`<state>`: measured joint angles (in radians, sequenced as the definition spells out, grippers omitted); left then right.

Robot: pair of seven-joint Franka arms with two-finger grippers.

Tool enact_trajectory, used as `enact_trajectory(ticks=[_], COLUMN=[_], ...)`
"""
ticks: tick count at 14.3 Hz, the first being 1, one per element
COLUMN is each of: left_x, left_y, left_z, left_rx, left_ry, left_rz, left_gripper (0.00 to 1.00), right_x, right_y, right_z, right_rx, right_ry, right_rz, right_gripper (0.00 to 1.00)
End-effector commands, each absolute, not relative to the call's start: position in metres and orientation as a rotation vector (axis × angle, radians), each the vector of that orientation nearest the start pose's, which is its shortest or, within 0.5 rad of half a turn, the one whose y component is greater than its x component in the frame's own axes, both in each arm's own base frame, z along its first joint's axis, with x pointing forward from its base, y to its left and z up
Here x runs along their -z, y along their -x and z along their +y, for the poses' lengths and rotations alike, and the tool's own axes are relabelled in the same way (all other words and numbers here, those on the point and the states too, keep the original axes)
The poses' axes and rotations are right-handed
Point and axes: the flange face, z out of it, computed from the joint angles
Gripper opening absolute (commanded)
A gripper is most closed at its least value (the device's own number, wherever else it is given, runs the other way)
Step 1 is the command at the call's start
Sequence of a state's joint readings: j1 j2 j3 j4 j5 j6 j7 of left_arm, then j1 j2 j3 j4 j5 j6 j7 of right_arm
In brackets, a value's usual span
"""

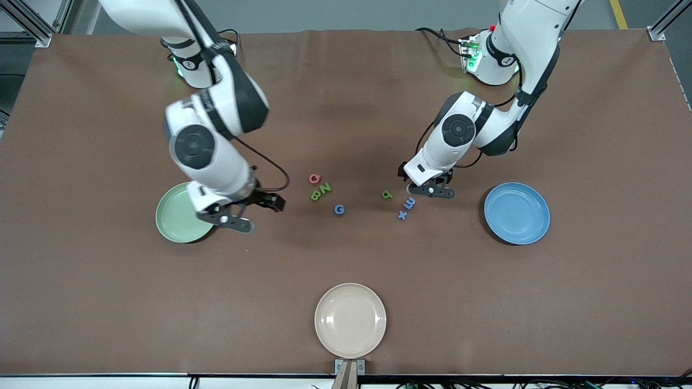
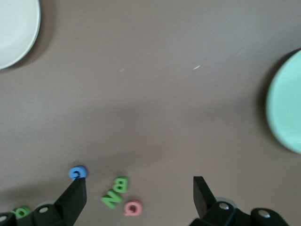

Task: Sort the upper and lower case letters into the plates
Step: 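Grasp the green u with the left gripper while the right grasps blue G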

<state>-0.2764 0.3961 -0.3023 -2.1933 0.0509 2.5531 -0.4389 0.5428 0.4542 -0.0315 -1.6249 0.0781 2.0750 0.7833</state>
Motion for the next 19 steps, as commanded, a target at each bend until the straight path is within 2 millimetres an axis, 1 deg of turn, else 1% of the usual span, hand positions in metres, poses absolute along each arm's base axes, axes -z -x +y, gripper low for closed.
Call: enact_trajectory(ticks=[1,2,3,4,5,6,8,9,10,14,17,19], left_x=[-0.195,-0.190,-0.188,-0.185,-0.185,-0.186,-0.181,-0.180,-0.180,-0.177,-0.176,-0.176], left_y=[-0.461,-0.462,-0.464,-0.464,-0.465,-0.466,-0.465,-0.465,-0.466,-0.468,-0.470,-0.470], left_z=[-0.306,-0.307,-0.308,-0.309,-0.309,-0.312,-0.313,-0.313,-0.315,-0.317,-0.318,-0.318], left_rx=[-0.052,-0.044,-0.033,-0.026,-0.020,-0.010,-0.020,-0.023,-0.013,-0.006,-0.001,-0.001], left_ry=[3.151,3.149,3.157,3.161,3.165,3.169,3.168,3.169,3.173,3.179,3.183,3.183], left_rz=[0.357,0.375,0.374,0.376,0.375,0.379,0.381,0.383,0.385,0.386,0.385,0.385], left_gripper=[0.89,0.86,0.84,0.83,0.81,0.79,0.75,0.73,0.70,0.62,0.58,0.52], right_x=[-0.318,-0.307,-0.294,-0.282,-0.269,-0.258,-0.236,-0.231,-0.226,-0.212,-0.199,-0.189], right_y=[-0.568,-0.565,-0.562,-0.559,-0.554,-0.549,-0.537,-0.535,-0.535,-0.534,-0.533,-0.532], right_z=[0.374,0.383,0.391,0.401,0.412,0.423,0.440,0.444,0.447,0.467,0.484,0.491], right_rx=[-0.026,-0.015,-0.003,0.014,0.024,0.032,0.042,0.046,0.046,0.053,0.088,0.097], right_ry=[3.037,3.035,3.037,3.023,3.012,3.000,3.000,3.001,2.994,2.970,2.961,2.960], right_rz=[0.557,0.578,0.580,0.603,0.641,0.677,0.703,0.718,0.753,0.842,0.918,0.951], right_gripper=[1.00,0.99,0.97,0.96,0.95,0.92,0.86,0.83,0.82,0.81,0.79,0.78])
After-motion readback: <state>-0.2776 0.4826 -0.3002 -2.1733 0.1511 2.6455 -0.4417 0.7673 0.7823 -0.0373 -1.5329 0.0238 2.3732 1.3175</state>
